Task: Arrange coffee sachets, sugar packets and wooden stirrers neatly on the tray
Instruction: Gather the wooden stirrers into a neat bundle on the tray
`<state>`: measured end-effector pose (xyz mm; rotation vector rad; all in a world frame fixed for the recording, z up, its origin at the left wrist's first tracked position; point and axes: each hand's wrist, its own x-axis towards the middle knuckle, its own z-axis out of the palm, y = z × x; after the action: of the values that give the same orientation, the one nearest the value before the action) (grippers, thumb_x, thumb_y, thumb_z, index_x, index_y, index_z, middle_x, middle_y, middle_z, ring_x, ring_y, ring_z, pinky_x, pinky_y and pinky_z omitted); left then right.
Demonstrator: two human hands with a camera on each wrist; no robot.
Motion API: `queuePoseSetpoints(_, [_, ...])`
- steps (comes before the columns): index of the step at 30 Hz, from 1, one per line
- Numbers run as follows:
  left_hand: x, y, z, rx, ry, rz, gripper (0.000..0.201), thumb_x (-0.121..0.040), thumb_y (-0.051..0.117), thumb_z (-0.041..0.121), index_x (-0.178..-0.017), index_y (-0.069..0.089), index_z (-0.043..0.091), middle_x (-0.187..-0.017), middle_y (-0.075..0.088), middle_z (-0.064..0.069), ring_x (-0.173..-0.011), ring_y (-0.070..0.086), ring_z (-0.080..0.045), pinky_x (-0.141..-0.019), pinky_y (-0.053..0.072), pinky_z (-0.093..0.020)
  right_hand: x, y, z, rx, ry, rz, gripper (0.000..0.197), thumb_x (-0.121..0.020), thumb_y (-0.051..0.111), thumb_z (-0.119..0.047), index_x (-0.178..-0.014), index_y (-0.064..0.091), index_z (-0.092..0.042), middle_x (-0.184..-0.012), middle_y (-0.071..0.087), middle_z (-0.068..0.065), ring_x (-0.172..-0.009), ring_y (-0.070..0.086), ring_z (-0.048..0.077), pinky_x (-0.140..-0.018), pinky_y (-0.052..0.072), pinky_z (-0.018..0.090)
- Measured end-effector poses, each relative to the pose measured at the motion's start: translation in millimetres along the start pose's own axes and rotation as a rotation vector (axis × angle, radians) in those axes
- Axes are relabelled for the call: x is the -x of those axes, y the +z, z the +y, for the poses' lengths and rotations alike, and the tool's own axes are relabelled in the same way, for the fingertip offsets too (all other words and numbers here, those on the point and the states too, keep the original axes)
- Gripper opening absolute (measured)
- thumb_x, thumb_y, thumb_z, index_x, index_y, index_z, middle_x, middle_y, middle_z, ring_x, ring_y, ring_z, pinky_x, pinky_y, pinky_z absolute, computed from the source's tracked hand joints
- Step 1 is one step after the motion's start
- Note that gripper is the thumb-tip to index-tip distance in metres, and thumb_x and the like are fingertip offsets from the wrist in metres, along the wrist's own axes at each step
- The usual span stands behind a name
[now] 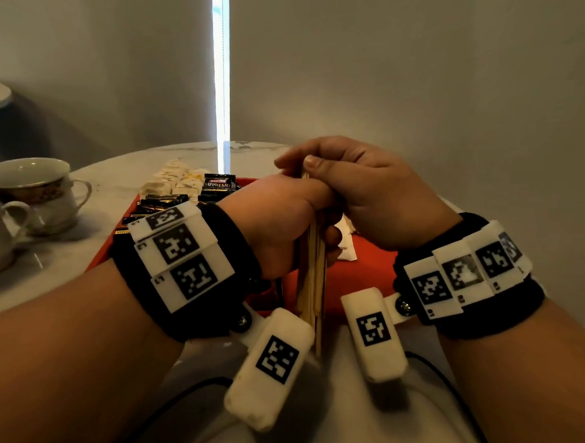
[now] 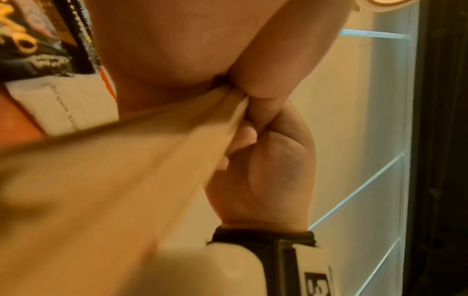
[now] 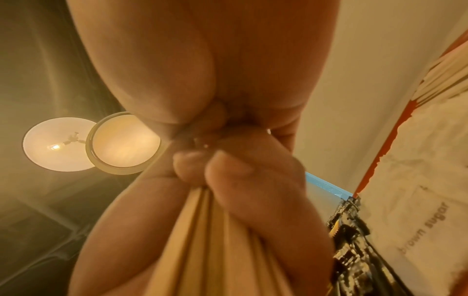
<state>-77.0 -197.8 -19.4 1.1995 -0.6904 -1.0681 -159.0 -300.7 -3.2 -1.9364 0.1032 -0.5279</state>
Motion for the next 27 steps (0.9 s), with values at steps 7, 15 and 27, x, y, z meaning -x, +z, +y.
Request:
queuePoseSetpoints(7, [-4,-4,10,0.293,0.268,0.073,0.02,-0.1,0.056,0.028,-0.088,0.053,0.012,-0.058,0.055,0.002,-0.049,0.057,-0.012,-0.054,0.053,-0.032,-1,-9,6,-0.273,0.069,0.097,0.046,-0.092,0.059,-0.043,-0.129,0.058,-0.016,-0.11,0.065,0.007,-0.088,0.068,0.018,-0.073,0.056,0.032])
queuePoseSetpoints(15, [-9,-27,28,0.431,0.445,0.23,0.023,-0.098,0.061,0.036,-0.09,0.049,0.019,-0.065,0.052,0.006,-0.062,0.058,-0.012,-0.065,0.055,-0.034,2,3,9,-0.255,0.298,-0.317,0.033,-0.084,0.073,-0.031,-0.106,0.057,-0.012,-0.081,0.066,0.01,-0.063,0.06,0.026,-0.05,0.045,0.029])
queuePoseSetpoints(27, [-5,-52,32,0.069,0.33,0.08,0.028,-0.073,0.074,0.039,-0.086,0.061,0.018,-0.081,0.064,0.001,-0.073,0.064,-0.017,-0.061,0.048,-0.029,6,-43,8,0.007,0.303,-0.295,0.009,-0.084,0.069,-0.016,-0.091,0.068,-0.021,-0.07,0.049,0.008,-0.045,0.035,0.015,-0.044,0.026,0.025])
